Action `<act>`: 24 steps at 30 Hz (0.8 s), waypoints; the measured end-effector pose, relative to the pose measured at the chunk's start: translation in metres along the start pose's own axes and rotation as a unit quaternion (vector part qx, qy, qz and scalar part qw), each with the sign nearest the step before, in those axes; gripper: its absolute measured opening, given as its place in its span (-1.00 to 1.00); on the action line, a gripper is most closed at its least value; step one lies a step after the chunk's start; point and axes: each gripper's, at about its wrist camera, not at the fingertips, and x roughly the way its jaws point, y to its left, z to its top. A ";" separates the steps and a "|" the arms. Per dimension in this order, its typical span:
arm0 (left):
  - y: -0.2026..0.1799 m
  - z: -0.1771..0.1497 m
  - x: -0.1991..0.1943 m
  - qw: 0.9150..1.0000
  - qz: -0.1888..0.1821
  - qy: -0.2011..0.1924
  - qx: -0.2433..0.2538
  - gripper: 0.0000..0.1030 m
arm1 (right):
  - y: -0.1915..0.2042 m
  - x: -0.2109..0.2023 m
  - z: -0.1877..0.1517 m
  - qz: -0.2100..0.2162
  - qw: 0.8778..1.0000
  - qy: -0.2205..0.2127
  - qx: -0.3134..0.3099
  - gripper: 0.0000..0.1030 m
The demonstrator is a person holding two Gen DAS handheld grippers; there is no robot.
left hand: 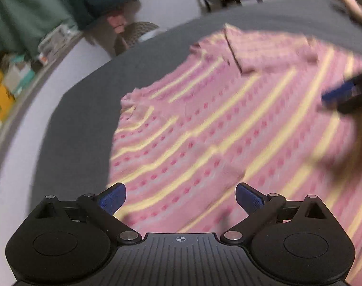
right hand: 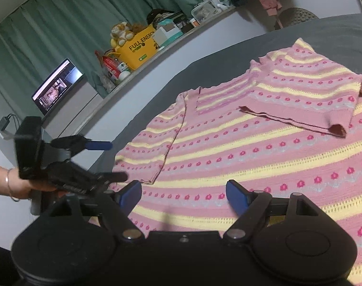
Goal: Fold clothes
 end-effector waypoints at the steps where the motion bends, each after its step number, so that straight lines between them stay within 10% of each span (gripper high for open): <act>1: 0.002 -0.002 -0.001 0.999 0.014 0.014 0.027 0.92 | 0.001 0.001 -0.001 0.001 1.000 0.002 0.000 0.51; 7: 0.010 -0.021 0.010 0.982 0.055 0.041 0.175 0.92 | 0.004 0.002 -0.007 -0.004 1.000 0.011 -0.014 0.52; 13: 0.002 -0.030 0.008 0.986 0.031 0.021 0.162 0.92 | 0.015 0.007 -0.007 0.028 0.999 0.010 -0.041 0.53; 19: 0.014 -0.047 0.004 1.000 -0.018 -0.014 0.020 0.92 | 0.051 0.059 0.015 -0.005 0.997 0.028 -0.069 0.12; 24: 0.036 -0.063 0.000 0.991 -0.056 -0.025 -0.118 0.92 | 0.067 0.126 0.026 -0.049 0.995 0.090 -0.016 -0.04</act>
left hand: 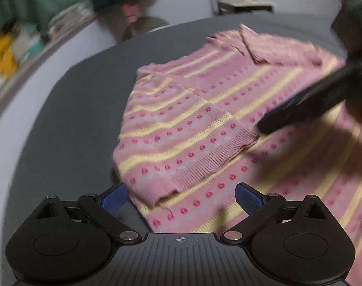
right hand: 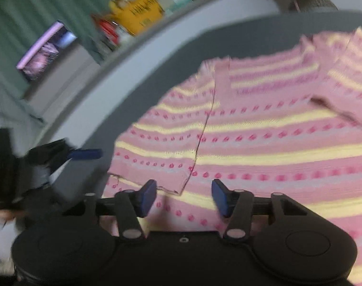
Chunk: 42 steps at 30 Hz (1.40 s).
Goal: Fold clothes
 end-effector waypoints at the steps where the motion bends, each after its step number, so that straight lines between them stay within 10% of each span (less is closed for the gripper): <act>1: 0.002 -0.002 -0.005 1.000 -0.004 0.007 -0.013 0.92 | 0.003 0.010 0.000 -0.011 1.000 0.003 0.005 -0.06; 3: 0.001 -0.005 -0.018 0.999 -0.020 0.019 -0.022 0.92 | 0.009 0.018 0.002 -0.007 1.000 0.005 0.005 -0.24; 5: -0.001 -0.008 -0.033 0.999 -0.038 0.029 -0.026 0.92 | 0.012 0.024 0.004 0.000 1.000 0.012 0.009 -0.91; 12: -0.017 -0.021 -0.074 0.995 -0.055 -0.040 -0.066 0.92 | -0.006 -0.018 0.026 -0.054 0.996 -0.064 0.023 -0.92; 15: -0.026 -0.023 -0.067 0.993 -0.039 -0.091 -0.067 0.92 | -0.020 -0.015 0.036 -0.066 0.997 -0.032 0.034 -0.91; 18: -0.032 -0.023 -0.062 0.987 -0.038 -0.121 -0.094 0.92 | -0.027 0.001 0.041 -0.078 0.995 0.046 0.035 -0.69; 20: -0.036 -0.026 -0.059 0.983 -0.045 -0.136 -0.116 0.92 | -0.024 -0.008 0.052 -0.096 0.995 0.000 0.017 -0.06; 22: -0.041 -0.028 -0.054 0.983 -0.068 -0.133 -0.110 0.92 | -0.017 -0.011 0.070 -0.101 0.994 -0.050 -0.010 0.05; 30: -0.071 -0.034 -0.036 0.991 -0.060 -0.118 -0.015 0.93 | -0.001 0.079 0.154 -0.101 0.992 -0.020 -0.076 -0.38; 42: -0.077 -0.032 -0.044 0.994 -0.050 -0.098 -0.020 0.93 | 0.028 0.136 0.181 -0.098 0.988 -0.030 -0.119 -0.82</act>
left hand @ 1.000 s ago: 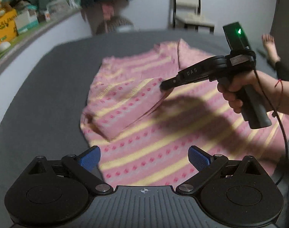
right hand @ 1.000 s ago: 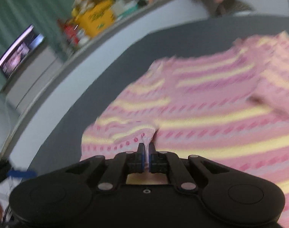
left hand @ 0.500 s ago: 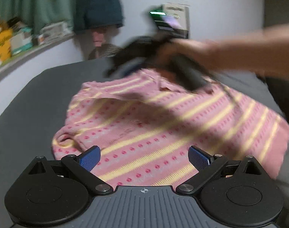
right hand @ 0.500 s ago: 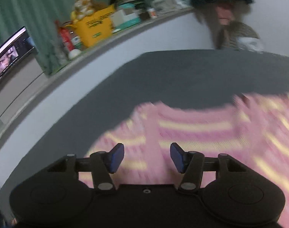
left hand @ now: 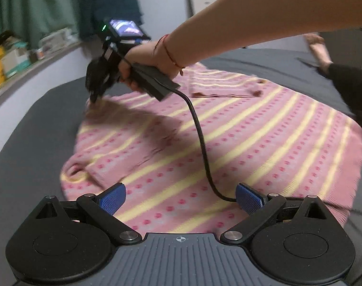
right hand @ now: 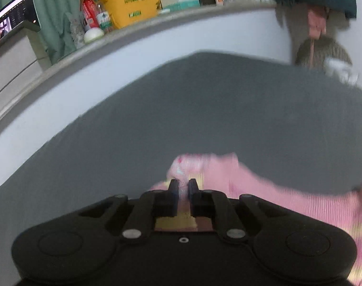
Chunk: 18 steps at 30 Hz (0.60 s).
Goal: Fold clothes
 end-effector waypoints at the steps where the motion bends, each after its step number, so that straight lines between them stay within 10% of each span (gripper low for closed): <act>1: 0.004 0.000 0.000 1.000 0.003 0.002 -0.014 0.93 | 0.004 0.002 0.008 0.004 1.000 -0.006 0.003 -0.82; 8: 0.009 -0.001 0.012 0.999 0.019 0.021 -0.035 0.92 | 0.006 0.021 0.015 -0.032 0.999 0.026 0.001 -0.43; 18: 0.009 -0.001 0.010 0.999 0.032 0.023 -0.027 0.92 | -0.014 -0.030 -0.023 0.154 0.986 0.063 -0.021 -0.34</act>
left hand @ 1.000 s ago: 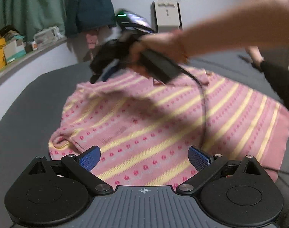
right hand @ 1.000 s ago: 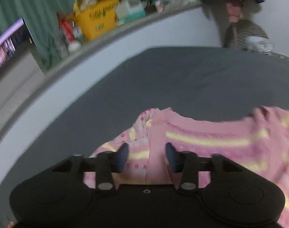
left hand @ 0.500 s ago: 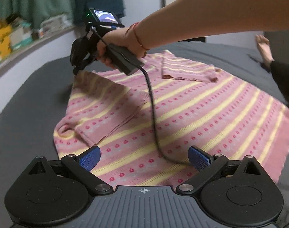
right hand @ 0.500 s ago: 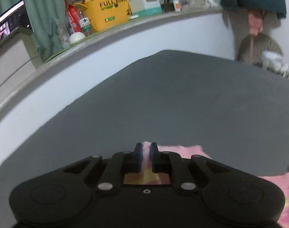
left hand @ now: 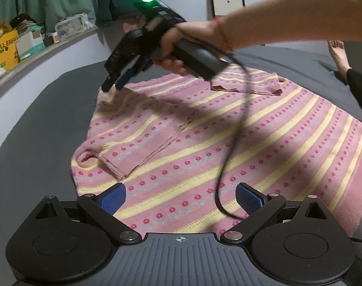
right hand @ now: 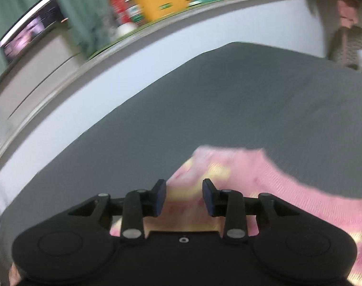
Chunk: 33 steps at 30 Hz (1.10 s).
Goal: Fold clothes
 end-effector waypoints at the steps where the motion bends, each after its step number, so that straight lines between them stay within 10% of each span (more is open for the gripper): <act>1: 0.000 0.000 0.000 1.000 0.005 0.001 0.000 0.92 | 0.005 -0.001 -0.006 0.043 0.999 0.010 0.000 -0.34; 4: 0.005 -0.004 0.001 1.000 0.009 0.009 -0.010 0.92 | 0.048 0.000 -0.028 0.091 0.992 0.033 -0.078 -0.34; 9: 0.006 -0.006 0.003 1.000 0.005 0.016 -0.012 0.92 | 0.124 0.014 -0.063 0.024 0.968 0.026 -0.248 -0.34; 13: 0.003 -0.006 0.002 1.000 0.001 0.013 -0.005 0.92 | 0.143 0.044 -0.073 -0.038 0.957 0.056 -0.281 -0.90; 19: 0.004 -0.008 0.000 1.000 -0.008 0.013 -0.010 0.93 | 0.133 0.058 -0.076 -0.042 0.981 0.029 -0.189 -0.79; 23: 0.007 -0.010 -0.005 1.000 -0.021 -0.001 -0.022 0.93 | 0.115 0.020 -0.077 -0.022 0.990 -0.018 -0.141 -0.13; 27: 0.015 -0.010 -0.006 0.998 -0.019 -0.015 -0.064 0.93 | 0.068 -0.044 -0.083 -0.030 0.993 -0.089 -0.071 0.00; 33: 0.049 0.004 0.003 0.983 -0.010 -0.018 -0.180 0.98 | -0.029 -0.123 -0.083 -0.197 0.974 -0.111 -0.010 0.15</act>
